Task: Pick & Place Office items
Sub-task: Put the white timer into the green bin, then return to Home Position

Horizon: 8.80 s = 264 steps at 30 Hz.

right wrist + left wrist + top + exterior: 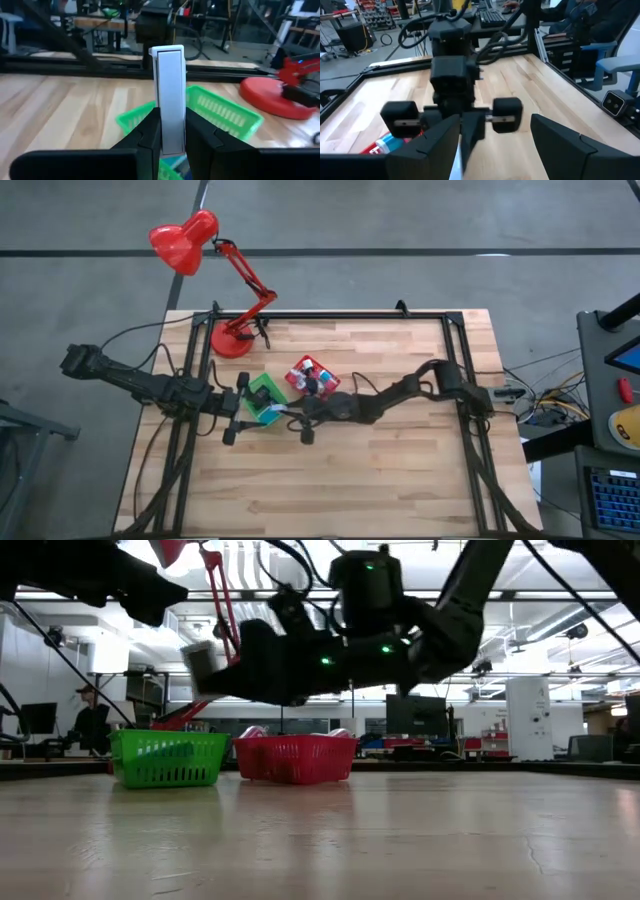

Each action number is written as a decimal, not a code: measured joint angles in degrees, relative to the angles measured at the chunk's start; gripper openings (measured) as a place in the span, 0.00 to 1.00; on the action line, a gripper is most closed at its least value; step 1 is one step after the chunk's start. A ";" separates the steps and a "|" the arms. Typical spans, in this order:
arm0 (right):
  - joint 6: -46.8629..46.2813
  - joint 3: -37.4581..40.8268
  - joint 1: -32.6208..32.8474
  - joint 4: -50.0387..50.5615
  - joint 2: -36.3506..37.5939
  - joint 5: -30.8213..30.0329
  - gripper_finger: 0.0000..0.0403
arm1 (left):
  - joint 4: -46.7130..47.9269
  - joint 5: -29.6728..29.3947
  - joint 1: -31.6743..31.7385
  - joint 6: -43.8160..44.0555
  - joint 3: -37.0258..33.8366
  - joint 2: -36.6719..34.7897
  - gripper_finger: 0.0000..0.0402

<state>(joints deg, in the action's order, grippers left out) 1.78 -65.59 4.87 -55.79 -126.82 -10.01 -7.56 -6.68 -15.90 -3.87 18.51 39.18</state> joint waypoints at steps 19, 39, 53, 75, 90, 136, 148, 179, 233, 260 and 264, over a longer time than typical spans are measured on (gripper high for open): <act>-1.66 -24.61 -1.69 30.23 -8.28 0.08 0.17 | 0.30 0.00 0.02 0.00 -0.01 0.46 0.62; -4.83 -23.08 -2.26 30.45 -8.37 -0.60 0.29 | 0.75 -0.03 0.02 0.01 -0.01 0.46 0.62; -4.44 -22.90 -2.15 30.56 -6.71 -1.28 0.31 | 0.75 0.00 0.02 0.01 -0.01 0.46 0.62; 5.36 14.28 -1.36 2.93 14.43 -1.48 0.33 | 0.77 0.00 0.01 0.00 -0.01 0.46 0.62; 4.60 45.25 -1.39 -3.12 41.39 -5.19 0.36 | 0.98 0.00 0.01 0.01 -0.01 0.46 0.62; 8.51 65.12 47.91 22.54 96.97 -68.21 0.37 | 1.21 -0.01 0.00 0.01 -0.01 0.46 0.62; 20.04 65.03 38.80 24.89 112.04 -39.27 0.37 | 1.21 0.00 0.01 0.01 -0.01 0.46 0.62; 3.19 65.03 10.85 52.07 124.72 -16.88 0.37 | 1.23 0.00 0.00 0.01 -0.01 0.46 0.62; 3.33 65.03 10.85 52.04 123.91 -16.97 0.37 | 14.94 4.26 -0.09 -5.56 -11.85 -39.08 0.62; 3.33 65.03 10.85 52.05 123.69 -16.97 0.37 | 10.35 4.30 -0.09 -6.66 -16.81 -38.75 0.62; 3.33 65.03 10.85 52.05 123.69 -16.97 0.37 | 10.37 4.29 -0.09 -6.66 -16.84 -38.75 0.62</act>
<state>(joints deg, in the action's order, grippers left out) 5.10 -0.56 15.73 -3.75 -3.14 -26.98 2.81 -2.38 -15.99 -10.52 1.67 0.43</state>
